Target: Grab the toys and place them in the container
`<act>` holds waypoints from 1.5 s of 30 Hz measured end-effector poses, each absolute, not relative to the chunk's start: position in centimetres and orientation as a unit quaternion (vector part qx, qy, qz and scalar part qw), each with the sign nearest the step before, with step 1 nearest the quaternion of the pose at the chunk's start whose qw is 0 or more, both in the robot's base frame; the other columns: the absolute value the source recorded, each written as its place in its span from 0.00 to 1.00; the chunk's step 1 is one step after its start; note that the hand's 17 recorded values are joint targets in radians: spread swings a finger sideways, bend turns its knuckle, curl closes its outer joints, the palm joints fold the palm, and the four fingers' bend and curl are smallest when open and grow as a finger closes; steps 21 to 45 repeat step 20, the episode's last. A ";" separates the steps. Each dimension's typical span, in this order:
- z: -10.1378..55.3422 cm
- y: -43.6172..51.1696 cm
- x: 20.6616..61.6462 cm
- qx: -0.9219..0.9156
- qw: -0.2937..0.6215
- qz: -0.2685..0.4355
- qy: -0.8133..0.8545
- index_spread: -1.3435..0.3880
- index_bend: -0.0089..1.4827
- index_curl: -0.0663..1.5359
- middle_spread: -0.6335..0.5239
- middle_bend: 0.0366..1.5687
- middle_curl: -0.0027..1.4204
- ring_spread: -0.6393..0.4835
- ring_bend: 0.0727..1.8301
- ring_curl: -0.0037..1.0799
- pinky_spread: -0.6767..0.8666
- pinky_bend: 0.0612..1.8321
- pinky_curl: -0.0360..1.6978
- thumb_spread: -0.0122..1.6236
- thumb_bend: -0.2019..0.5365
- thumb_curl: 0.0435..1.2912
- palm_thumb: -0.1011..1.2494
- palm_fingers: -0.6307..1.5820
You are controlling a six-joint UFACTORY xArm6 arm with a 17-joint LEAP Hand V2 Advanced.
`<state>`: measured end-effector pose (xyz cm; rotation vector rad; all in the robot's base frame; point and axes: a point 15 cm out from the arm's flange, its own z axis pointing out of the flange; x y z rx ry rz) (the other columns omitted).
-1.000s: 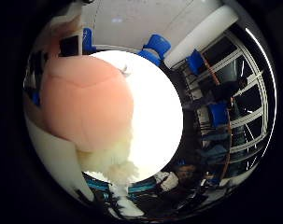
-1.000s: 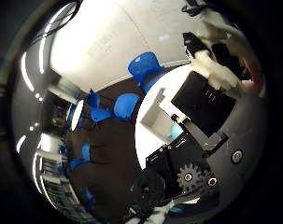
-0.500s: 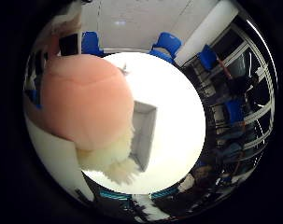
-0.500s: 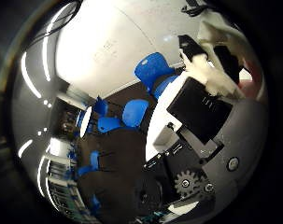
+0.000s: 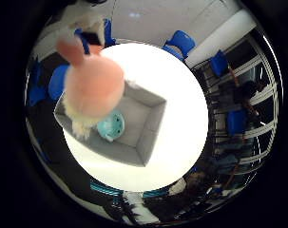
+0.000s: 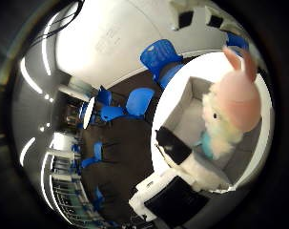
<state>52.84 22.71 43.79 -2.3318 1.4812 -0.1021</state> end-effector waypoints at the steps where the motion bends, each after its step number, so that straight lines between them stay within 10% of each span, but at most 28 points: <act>1: 43.7 22.7 52.7 -0.830 0.185 -0.035 0.525 0.48 0.13 0.31 0.54 0.21 0.24 0.74 0.39 0.22 0.72 0.51 0.39 0.70 0.24 0.29 0.50 0.34; 45: 44.9 18.2 50.9 -0.824 0.160 -0.023 0.543 0.51 0.12 0.23 0.58 0.13 0.23 0.77 0.29 0.17 0.81 0.41 0.26 0.70 0.24 0.24 0.48 0.36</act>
